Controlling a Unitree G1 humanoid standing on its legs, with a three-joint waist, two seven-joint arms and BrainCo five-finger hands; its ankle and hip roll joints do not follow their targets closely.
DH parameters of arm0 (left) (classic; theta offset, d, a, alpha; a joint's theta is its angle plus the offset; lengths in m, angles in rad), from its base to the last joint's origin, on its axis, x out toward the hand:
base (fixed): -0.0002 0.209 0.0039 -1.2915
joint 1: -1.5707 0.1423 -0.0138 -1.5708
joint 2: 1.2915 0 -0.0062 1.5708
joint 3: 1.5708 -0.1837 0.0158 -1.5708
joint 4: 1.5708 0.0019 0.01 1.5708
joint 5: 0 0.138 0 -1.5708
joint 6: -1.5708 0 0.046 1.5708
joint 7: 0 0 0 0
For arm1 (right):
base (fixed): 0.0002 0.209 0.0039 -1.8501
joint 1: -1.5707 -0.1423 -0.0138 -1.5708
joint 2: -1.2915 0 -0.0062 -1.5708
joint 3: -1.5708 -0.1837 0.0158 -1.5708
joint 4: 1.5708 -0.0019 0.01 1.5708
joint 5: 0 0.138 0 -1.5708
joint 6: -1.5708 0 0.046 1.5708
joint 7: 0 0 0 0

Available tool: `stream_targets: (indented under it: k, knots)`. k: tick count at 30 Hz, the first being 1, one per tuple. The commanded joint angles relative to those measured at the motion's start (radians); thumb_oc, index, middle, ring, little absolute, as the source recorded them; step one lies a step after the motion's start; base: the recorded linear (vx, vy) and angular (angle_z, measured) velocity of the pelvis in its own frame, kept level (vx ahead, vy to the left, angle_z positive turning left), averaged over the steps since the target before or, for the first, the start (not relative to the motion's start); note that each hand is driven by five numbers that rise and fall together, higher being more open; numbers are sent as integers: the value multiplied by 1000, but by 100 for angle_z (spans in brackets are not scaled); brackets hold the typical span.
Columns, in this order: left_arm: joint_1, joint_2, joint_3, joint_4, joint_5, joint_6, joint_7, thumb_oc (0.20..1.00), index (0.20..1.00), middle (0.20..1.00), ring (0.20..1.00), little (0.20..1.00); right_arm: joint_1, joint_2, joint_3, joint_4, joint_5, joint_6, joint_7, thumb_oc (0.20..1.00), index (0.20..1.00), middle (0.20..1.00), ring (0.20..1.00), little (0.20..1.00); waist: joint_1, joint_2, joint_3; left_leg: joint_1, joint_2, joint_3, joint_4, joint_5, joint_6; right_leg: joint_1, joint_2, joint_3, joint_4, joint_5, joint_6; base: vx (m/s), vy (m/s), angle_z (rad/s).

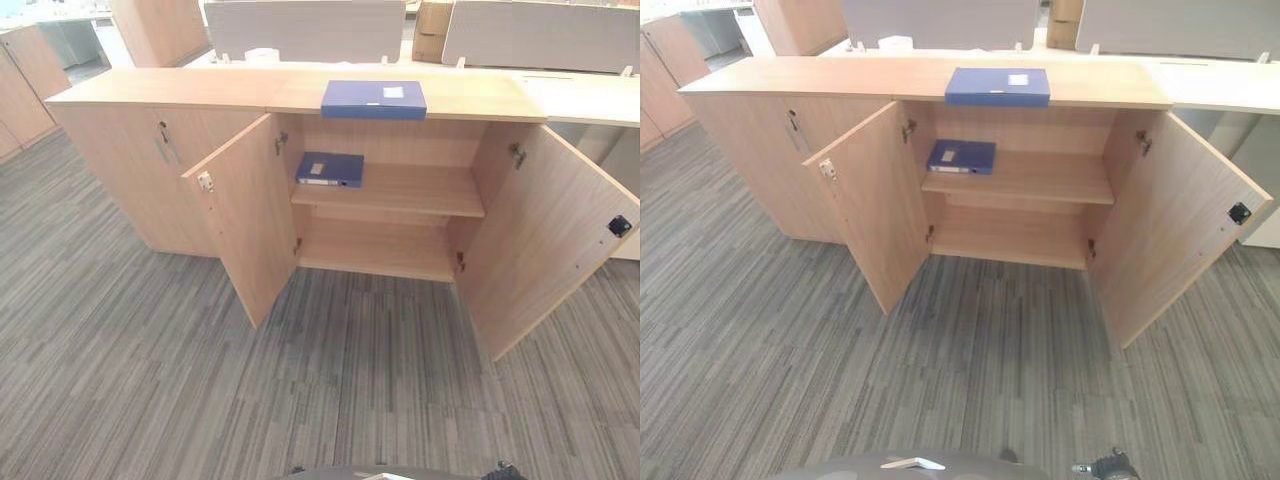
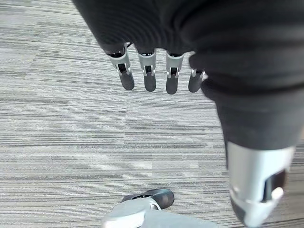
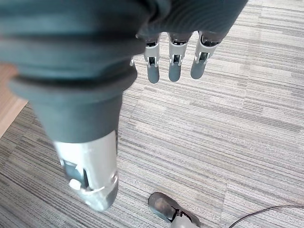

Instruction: Put the empty folder in the office cabinet

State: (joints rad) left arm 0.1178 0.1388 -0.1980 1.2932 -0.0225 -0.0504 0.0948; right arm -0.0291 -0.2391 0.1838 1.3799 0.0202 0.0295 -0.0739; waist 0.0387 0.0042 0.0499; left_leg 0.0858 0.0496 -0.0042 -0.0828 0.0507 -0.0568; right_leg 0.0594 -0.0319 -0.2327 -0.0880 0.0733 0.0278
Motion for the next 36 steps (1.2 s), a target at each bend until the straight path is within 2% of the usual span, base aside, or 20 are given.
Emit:
stream_targets:
  k: [1,25,29,30,32,33,34,35,36]
  knots:
    - [-47,22,5,35,34,-13,3,1000,1000,1000,1000,1000,-65,-17,24,54,-10,1,-6,1000,1000,1000,1000,1000,1,-40,40,13,2,80,-4,-85,-26,58,-16,-44,1,-134,73,0,0,0]
    - [-39,32,47,57,-1,-8,3,1000,1000,1000,1000,1000,-49,-8,24,57,-13,2,-3,1000,1000,1000,1000,1000,6,-48,48,32,5,66,-4,-93,-22,70,-7,-36,1,-142,65,8,-4,0]
    - [-55,45,54,59,-18,-6,7,1000,1000,1000,1000,1000,-68,-12,20,52,1,2,-10,1000,1000,1000,1000,1000,15,-67,94,-80,-5,50,159,-125,-19,42,-16,-34,18,-141,47,-62,-43,0]
    - [-55,45,54,59,-18,-6,7,1000,1000,1000,1000,1000,-68,-12,20,52,1,2,-10,1000,1000,1000,1000,1000,15,-67,94,-80,-5,50,159,-125,-19,42,-16,-34,18,-141,47,-42,-36,0]
    - [-60,47,57,59,-23,-6,7,1000,1000,1000,1000,1000,-72,-16,20,51,4,3,-11,1000,1000,1000,1000,1000,21,-71,106,-129,-14,47,237,-138,-21,33,-18,-37,30,-147,38,-13,-32,10]
    - [-60,47,57,59,-23,-6,7,1000,1000,1000,1000,1000,-72,-16,20,51,4,3,-11,1000,1000,1000,1000,1000,21,-71,106,-129,-14,47,237,-138,-21,33,-18,-37,30,-147,38,11,-44,26]
    - [-63,50,61,58,-29,-7,9,1000,1000,1000,1000,1000,-76,-22,22,49,8,3,-12,1000,1000,1000,1000,1000,29,-77,119,-169,-27,36,310,-149,-15,34,-21,-34,38,-151,29,12,-30,17]
    - [-63,50,61,58,-29,-7,9,1000,1000,1000,1000,1000,-76,-22,22,49,8,3,-12,1000,1000,1000,1000,1000,29,-77,119,-169,-27,36,310,-149,-15,34,-21,-34,38,-151,29,37,-68,22]
    - [-69,50,62,57,-37,-8,13,1000,1000,1000,1000,1000,-81,-26,25,49,7,5,-15,1000,1000,1000,1000,1000,37,-81,134,-225,-30,24,402,-136,-15,38,-21,-36,45,-162,18,100,-22,7]
